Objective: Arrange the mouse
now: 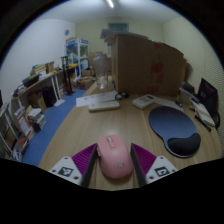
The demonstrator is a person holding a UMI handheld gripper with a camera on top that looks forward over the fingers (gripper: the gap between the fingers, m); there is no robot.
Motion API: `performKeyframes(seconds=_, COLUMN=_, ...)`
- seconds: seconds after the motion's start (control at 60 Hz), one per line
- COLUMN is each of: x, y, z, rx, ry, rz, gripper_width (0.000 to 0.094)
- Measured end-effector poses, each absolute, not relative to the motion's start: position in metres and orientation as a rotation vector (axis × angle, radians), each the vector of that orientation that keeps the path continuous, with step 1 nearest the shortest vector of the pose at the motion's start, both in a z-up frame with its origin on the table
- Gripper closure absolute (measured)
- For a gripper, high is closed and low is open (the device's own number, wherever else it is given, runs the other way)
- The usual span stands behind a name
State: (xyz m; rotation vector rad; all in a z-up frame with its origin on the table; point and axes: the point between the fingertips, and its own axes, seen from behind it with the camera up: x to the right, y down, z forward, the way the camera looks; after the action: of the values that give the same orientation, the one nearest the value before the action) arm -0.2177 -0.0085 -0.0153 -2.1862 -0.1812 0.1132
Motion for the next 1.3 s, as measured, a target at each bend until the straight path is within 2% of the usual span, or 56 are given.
performKeyframes(seconds=0.033, x=-0.216, y=-0.003, z=-0.013, rx=-2.183, ry=-0.158, rz=0.091, gripper_width=0.0331)
performKeyframes(seconds=0.1, x=-0.216, y=-0.004, z=-0.016, rx=-2.192, ry=-0.138, rz=0.052, gripper_width=0.0374)
performKeyframes(seconds=0.217, x=-0.219, y=-0.005, z=-0.019, rx=-2.241, ry=-0.155, rz=0.002, gripper_width=0.0527)
performKeyframes(seconds=0.283, x=-0.22, y=-0.006, z=-0.018, rx=-2.258, ry=-0.159, rz=0.013, gripper_width=0.0577)
performKeyframes(seconds=0.383, x=-0.234, y=-0.013, z=-0.008, rx=-2.298, ry=-0.181, rz=0.141, gripper_width=0.0594)
performKeyframes(seconds=0.433, x=-0.242, y=-0.007, z=0.027, rx=-2.231, ry=-0.214, rz=0.187, gripper_width=0.0593)
performKeyframes(seconds=0.55, x=-0.227, y=0.026, z=0.154, rx=-1.976, ry=-0.249, rz=0.217, gripper_width=0.0593)
performKeyframes(seconds=0.6, x=-0.198, y=0.05, z=0.195, rx=-1.901, ry=-0.206, rz=0.199, gripper_width=0.0595)
performKeyframes(seconds=0.683, x=-0.127, y=0.084, z=0.219, rx=-1.854, ry=-0.111, rz=0.147, gripper_width=0.0595)
performKeyframes(seconds=0.75, x=-0.069, y=0.113, z=0.199, rx=-1.887, ry=-0.049, rz=0.081, gripper_width=0.0598)
performKeyframes(seconds=0.833, x=-0.02, y=0.125, z=0.132, rx=-1.992, ry=-0.032, rz=0.002, gripper_width=0.0598)
performKeyframes(seconds=0.917, x=-0.004, y=0.131, z=0.067, rx=-2.103, ry=-0.034, rz=0.012, gripper_width=0.0597)
performKeyframes(seconds=1.1, x=0.003, y=0.123, z=-0.015, rx=-2.236, ry=-0.056, rz=0.009, gripper_width=0.0583)
performKeyframes(seconds=1.2, x=0.005, y=0.126, z=-0.014, rx=-2.226, ry=-0.084, rz=-0.016, gripper_width=0.0585)
performKeyframes(seconds=1.267, x=0.003, y=0.128, z=-0.015, rx=-2.249, ry=-0.084, rz=-0.013, gripper_width=0.0534)
performKeyframes(seconds=1.283, x=0.003, y=0.128, z=-0.014, rx=-2.247, ry=-0.089, rz=-0.013, gripper_width=0.0457)
performKeyframes(seconds=1.3, x=0.003, y=0.128, z=-0.014, rx=-2.247, ry=-0.092, rz=-0.013, gripper_width=0.0474)
